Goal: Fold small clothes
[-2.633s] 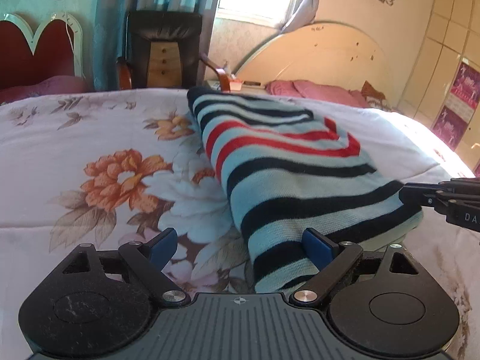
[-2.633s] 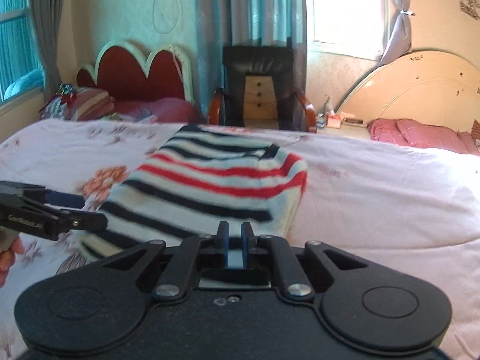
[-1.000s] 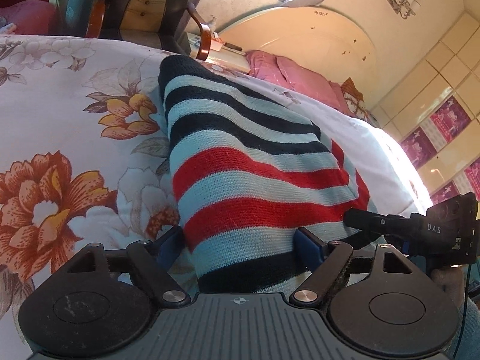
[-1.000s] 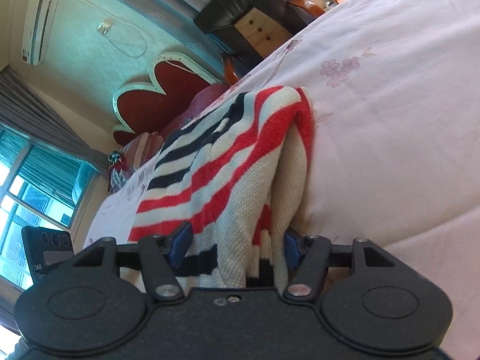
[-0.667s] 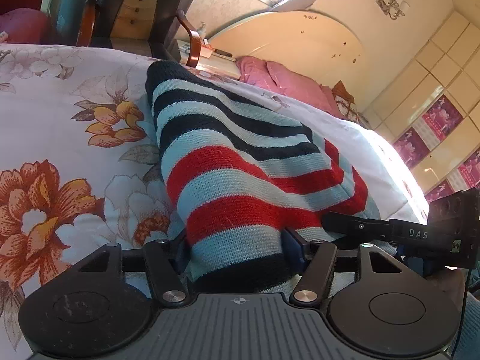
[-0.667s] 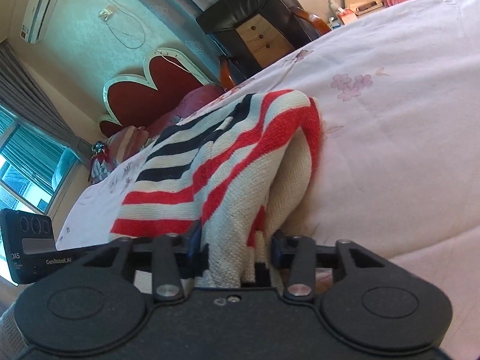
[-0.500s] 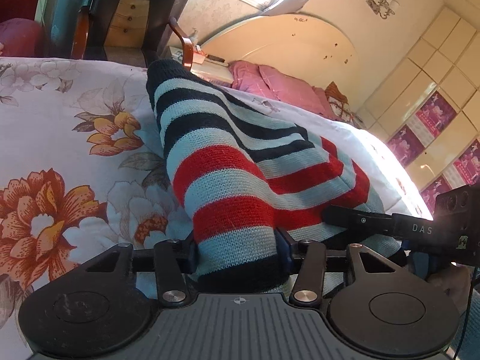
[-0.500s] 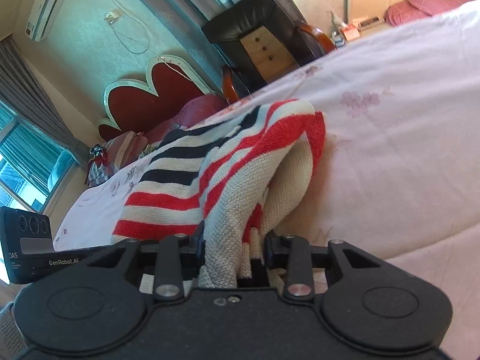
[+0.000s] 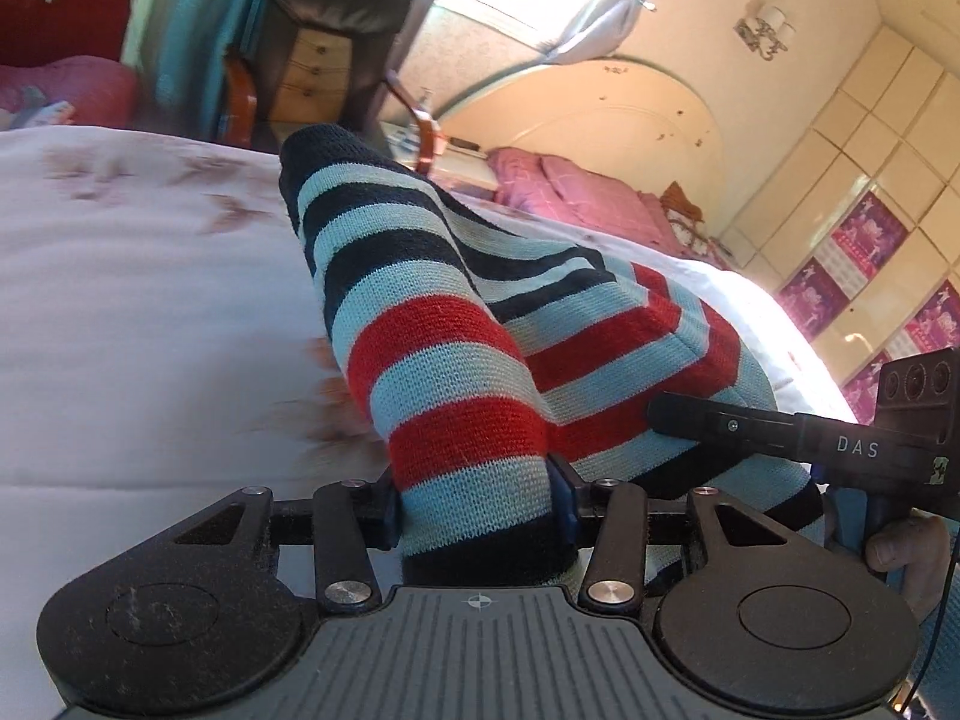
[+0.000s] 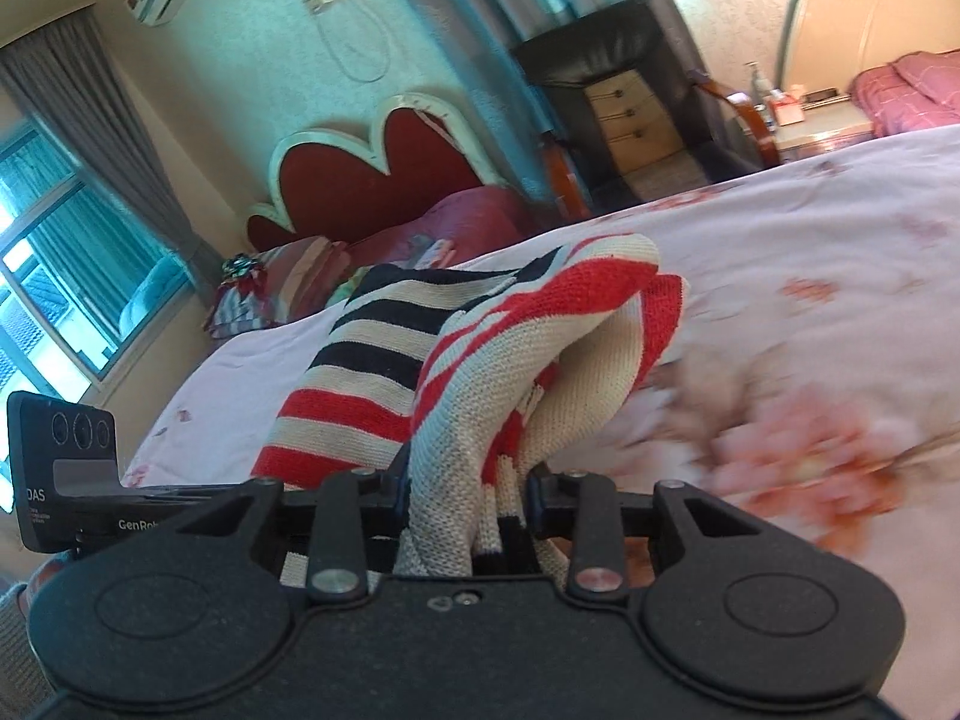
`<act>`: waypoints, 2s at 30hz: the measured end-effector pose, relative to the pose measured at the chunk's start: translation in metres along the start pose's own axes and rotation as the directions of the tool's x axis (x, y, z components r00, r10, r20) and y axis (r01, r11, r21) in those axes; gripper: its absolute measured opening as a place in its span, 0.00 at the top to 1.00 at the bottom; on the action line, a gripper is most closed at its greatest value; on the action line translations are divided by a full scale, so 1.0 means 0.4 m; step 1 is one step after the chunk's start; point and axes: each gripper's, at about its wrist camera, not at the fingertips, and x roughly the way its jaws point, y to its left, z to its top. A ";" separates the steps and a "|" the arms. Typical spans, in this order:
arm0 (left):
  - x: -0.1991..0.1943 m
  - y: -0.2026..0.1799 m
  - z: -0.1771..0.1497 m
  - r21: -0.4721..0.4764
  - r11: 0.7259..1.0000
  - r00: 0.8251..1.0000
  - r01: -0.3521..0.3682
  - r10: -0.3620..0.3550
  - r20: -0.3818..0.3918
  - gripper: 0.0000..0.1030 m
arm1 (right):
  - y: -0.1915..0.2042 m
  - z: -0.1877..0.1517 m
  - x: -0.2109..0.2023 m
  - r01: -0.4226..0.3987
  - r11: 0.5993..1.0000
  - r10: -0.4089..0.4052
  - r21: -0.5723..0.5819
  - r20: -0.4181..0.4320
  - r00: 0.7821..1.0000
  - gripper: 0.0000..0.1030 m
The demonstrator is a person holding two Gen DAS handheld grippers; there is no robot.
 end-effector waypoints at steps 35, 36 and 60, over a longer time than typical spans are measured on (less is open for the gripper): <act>-0.142 0.336 -0.164 -0.135 0.987 0.996 -0.087 0.091 0.024 0.28 | 0.211 -0.203 0.289 -0.052 0.988 0.071 0.142 -0.128 0.989 0.63; -0.145 0.335 -0.165 -0.140 0.986 0.995 -0.093 0.097 0.024 0.27 | 0.210 -0.203 0.289 -0.051 0.988 0.071 0.147 -0.131 0.989 0.62; -0.186 0.207 -0.192 0.130 0.975 0.971 -0.182 0.157 0.182 0.27 | 0.320 -0.181 0.256 0.165 0.953 -0.185 -0.252 -0.057 0.981 0.97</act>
